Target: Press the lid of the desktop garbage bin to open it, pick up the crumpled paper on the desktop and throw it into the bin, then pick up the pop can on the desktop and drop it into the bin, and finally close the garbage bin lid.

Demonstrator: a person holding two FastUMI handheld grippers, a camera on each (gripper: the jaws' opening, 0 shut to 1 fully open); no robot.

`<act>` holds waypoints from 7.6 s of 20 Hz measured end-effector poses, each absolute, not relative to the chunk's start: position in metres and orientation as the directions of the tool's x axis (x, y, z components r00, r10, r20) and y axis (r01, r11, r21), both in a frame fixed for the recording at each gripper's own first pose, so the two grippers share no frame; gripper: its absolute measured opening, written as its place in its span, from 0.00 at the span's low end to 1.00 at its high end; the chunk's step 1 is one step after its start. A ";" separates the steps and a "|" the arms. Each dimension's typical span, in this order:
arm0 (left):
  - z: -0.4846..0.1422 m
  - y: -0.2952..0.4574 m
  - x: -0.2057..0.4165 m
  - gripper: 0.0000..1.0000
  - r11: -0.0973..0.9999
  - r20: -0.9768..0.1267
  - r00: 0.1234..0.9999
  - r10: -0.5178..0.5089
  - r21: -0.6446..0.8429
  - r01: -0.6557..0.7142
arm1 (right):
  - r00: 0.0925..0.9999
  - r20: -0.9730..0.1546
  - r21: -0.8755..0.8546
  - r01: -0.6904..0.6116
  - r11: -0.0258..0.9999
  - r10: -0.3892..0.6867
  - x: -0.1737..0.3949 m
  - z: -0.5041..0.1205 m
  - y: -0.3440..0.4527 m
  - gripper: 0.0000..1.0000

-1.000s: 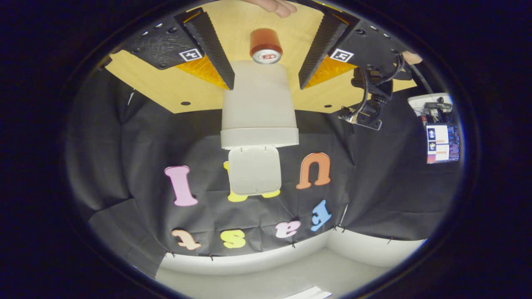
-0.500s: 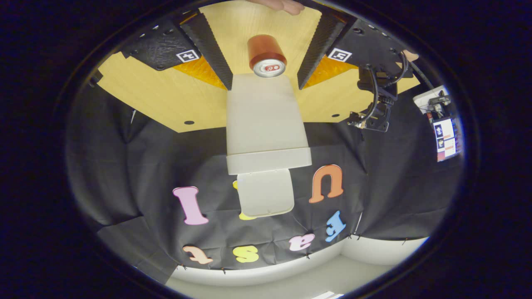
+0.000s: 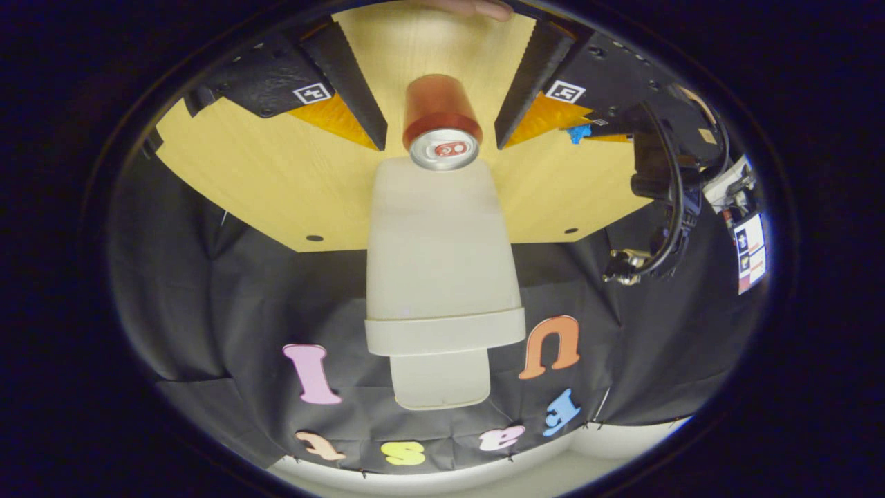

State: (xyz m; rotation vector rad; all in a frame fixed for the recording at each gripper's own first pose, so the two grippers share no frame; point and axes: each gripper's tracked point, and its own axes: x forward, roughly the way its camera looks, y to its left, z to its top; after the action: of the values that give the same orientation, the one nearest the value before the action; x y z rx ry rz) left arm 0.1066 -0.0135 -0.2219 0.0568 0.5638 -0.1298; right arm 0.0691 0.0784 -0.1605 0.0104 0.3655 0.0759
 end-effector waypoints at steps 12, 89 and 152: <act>-0.211 -0.009 0.104 0.52 0.992 -0.517 0.850 -0.098 0.020 0.126 | 0.890 -0.455 -0.022 -0.043 0.999 0.028 0.084 -0.205 0.063 0.96; 0.147 -0.137 0.225 0.49 0.983 0.150 0.972 -0.183 -0.005 0.186 | 0.988 -0.143 -0.007 -0.066 0.998 0.064 0.016 -0.023 -0.015 0.80; 0.081 -0.063 0.155 0.96 0.997 0.153 0.986 -0.073 0.003 0.074 | 0.988 -0.152 0.081 -0.003 0.997 0.015 0.037 -0.024 -0.054 0.79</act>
State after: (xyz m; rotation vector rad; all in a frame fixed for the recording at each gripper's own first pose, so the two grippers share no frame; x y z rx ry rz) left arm 0.1545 -0.0628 0.0812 -0.0030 -0.1534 -0.0737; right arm 0.0366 -0.0536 -0.0240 0.0805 0.1528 0.0090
